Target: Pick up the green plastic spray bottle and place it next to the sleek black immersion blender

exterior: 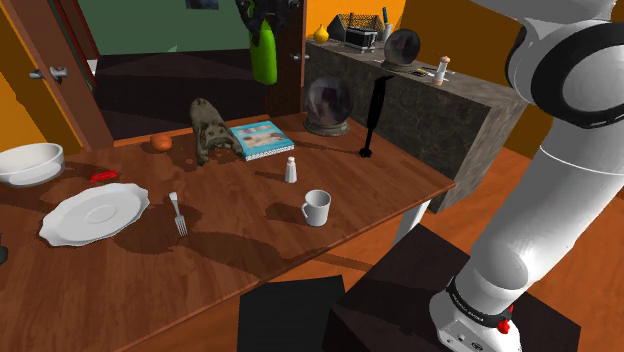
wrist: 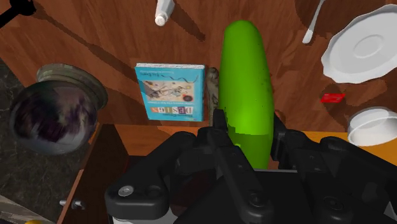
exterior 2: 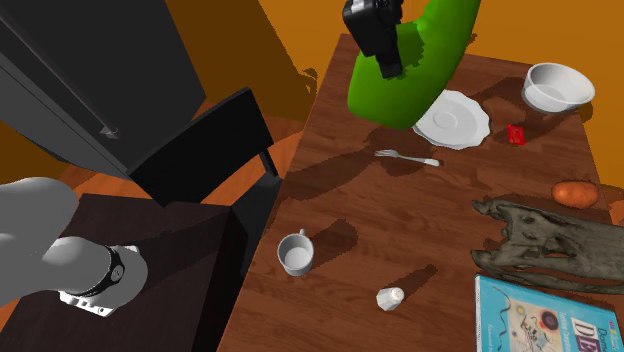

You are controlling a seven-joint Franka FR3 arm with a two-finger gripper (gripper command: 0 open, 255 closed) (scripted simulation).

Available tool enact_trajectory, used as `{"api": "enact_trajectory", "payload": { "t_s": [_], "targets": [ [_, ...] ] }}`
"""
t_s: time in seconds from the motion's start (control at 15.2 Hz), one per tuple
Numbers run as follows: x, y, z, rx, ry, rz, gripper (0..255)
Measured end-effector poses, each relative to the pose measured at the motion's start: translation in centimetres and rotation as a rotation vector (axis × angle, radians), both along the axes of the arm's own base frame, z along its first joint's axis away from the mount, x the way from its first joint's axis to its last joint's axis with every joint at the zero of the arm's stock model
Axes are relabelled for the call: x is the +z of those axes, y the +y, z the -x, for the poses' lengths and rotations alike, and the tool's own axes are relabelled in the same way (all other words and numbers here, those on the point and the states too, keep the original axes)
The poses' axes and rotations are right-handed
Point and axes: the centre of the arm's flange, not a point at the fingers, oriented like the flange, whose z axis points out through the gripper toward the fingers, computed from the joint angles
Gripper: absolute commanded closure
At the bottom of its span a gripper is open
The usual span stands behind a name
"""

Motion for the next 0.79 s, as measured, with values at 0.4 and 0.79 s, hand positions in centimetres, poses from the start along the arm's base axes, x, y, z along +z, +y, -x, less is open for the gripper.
{"api": "enact_trajectory", "payload": {
  "t_s": [0.4, 0.79],
  "targets": [
    [-0.1, -7.4, 1.4, -0.001, 0.002, 0.000, 255],
    [-0.1, -15.3, 2.7, 0.000, 0.001, -0.001, 255]
  ]
}}
